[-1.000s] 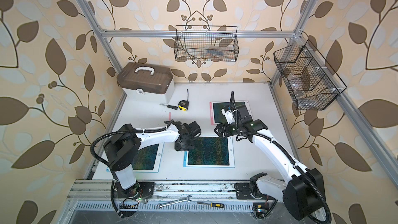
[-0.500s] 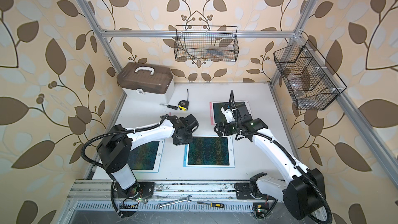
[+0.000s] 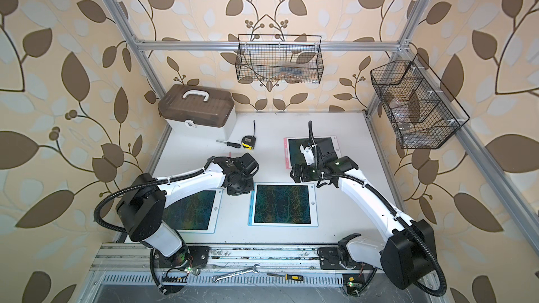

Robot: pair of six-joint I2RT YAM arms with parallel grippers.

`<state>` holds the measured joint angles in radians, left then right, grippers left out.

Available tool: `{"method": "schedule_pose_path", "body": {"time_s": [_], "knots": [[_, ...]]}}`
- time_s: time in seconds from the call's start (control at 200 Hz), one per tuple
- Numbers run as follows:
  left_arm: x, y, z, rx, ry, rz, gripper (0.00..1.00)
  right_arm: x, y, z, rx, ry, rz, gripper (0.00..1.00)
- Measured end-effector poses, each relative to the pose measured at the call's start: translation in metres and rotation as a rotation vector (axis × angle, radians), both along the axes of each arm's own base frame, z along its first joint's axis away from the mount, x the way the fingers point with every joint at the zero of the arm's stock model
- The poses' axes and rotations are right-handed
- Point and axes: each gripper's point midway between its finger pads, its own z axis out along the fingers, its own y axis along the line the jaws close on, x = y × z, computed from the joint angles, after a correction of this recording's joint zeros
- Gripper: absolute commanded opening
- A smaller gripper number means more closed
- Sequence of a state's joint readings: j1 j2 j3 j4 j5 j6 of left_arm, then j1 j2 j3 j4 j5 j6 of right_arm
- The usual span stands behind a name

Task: Place the stylus back onto the writing tablet
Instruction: Place the stylus on the writing tablet.

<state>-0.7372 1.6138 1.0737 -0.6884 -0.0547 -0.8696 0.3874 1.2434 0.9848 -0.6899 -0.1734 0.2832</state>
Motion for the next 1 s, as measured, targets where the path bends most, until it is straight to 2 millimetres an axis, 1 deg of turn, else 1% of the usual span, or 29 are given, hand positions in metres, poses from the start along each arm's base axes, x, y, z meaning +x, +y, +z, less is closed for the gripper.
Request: {"method": "schedule_pose_path", "body": {"time_s": [0.095, 0.265, 0.335, 0.44, 0.54, 0.63, 0.7, 0.78, 0.9, 1.0], "knots": [[0.002, 0.001, 0.002, -0.008, 0.000, -0.015, 0.32, 0.000, 0.001, -0.001, -0.002, 0.010, -0.032, 0.91], [-0.004, 0.000, 0.002, -0.013, 0.031, -0.065, 0.42, -0.001, 0.004, -0.002, 0.003, 0.019, -0.089, 0.91], [-0.006, -0.001, 0.003, -0.021, 0.042, -0.079, 0.49, -0.002, 0.005, -0.002, 0.004, 0.022, -0.110, 0.91], [-0.009, -0.005, 0.003, -0.038, 0.058, -0.100, 0.63, -0.003, 0.008, -0.003, -0.001, 0.026, -0.133, 0.91], [-0.012, -0.006, 0.001, -0.065, 0.069, -0.111, 0.67, -0.005, 0.012, -0.006, -0.013, 0.034, -0.149, 0.91], [-0.018, -0.003, -0.005, -0.080, 0.093, -0.121, 0.68, -0.009, 0.019, -0.009, -0.038, 0.044, -0.154, 0.91], [-0.022, 0.001, -0.011, -0.095, 0.115, -0.124, 0.70, -0.008, 0.028, -0.005, -0.050, 0.038, -0.162, 0.91], [-0.027, 0.004, -0.014, -0.123, 0.142, -0.122, 0.77, -0.005, 0.036, 0.005, -0.046, 0.031, -0.187, 0.91], [-0.028, 0.001, -0.004, -0.183, 0.118, -0.133, 0.88, -0.002, 0.049, 0.025, -0.010, -0.008, -0.219, 0.91], [-0.028, -0.004, 0.004, -0.232, 0.092, -0.145, 0.96, -0.002, 0.050, 0.028, -0.001, -0.010, -0.251, 0.91]]}}
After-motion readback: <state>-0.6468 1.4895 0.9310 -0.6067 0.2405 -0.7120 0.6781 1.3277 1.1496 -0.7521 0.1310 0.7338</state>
